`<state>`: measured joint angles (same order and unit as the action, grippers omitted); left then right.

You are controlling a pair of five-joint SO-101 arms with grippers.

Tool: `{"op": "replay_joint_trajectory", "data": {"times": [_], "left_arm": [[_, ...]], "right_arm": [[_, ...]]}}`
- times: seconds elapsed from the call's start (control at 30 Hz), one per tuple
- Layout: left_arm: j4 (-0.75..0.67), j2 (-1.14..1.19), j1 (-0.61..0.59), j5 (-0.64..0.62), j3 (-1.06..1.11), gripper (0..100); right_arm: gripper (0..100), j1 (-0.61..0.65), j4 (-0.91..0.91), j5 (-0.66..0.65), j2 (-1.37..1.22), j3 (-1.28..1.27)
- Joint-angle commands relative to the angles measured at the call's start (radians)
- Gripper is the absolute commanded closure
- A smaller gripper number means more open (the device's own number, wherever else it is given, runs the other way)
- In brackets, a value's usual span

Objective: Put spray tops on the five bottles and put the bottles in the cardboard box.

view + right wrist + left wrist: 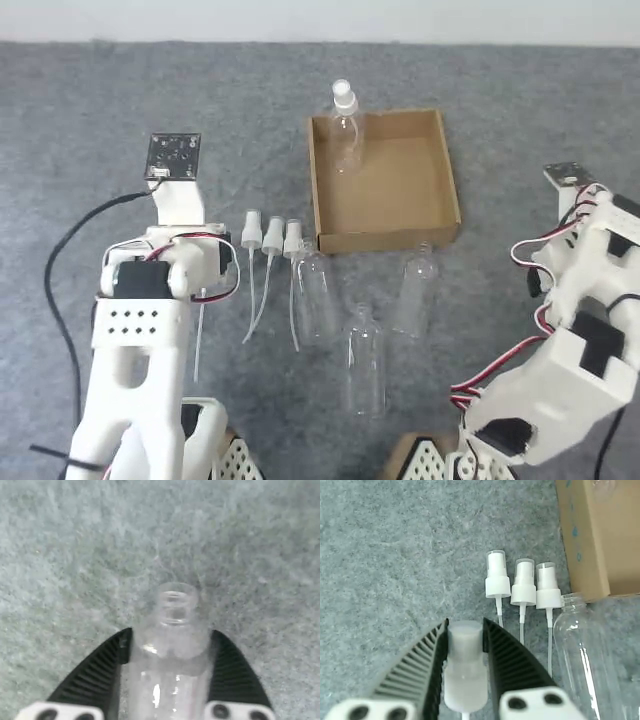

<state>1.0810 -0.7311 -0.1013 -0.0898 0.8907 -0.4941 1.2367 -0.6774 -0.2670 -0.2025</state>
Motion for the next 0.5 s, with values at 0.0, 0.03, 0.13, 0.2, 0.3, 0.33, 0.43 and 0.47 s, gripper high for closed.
{"op": "replay_joint_trajectory", "data": {"times": [0.0, 0.03, 0.13, 0.2, 0.3, 0.33, 0.43, 0.47], "left_arm": [[-0.023, -0.041, 0.003, 0.006, -0.018, 99], [-0.020, -0.041, 0.002, 0.006, -0.036, 99], [0.011, -0.041, 0.002, 0.008, -0.110, 99], [0.058, -0.041, 0.002, 0.005, -0.185, 99], [0.141, -0.041, 0.002, 0.003, -0.312, 99], [0.169, -0.041, 0.002, 0.003, -0.351, 99], [0.232, -0.041, 0.002, 0.003, -0.450, 99], [0.247, -0.041, 0.002, 0.003, -0.479, 99]], "right_arm": [[98.1, -0.001, 0.021, 0.009, 0.071, 0.043], [98.6, 0.002, 0.047, 0.012, 0.104, 0.066], [98.8, 0.051, 0.153, 0.037, 0.239, 0.135], [99.0, 0.114, 0.202, 0.100, 0.354, 0.149], [99.0, 0.255, 0.234, 0.184, 0.552, 0.120], [99.0, 0.309, 0.234, 0.213, 0.616, 0.097], [99.0, 0.486, 0.231, 0.301, 0.794, 0.021], [99.0, 0.550, 0.228, 0.325, 0.846, -0.006]]}}
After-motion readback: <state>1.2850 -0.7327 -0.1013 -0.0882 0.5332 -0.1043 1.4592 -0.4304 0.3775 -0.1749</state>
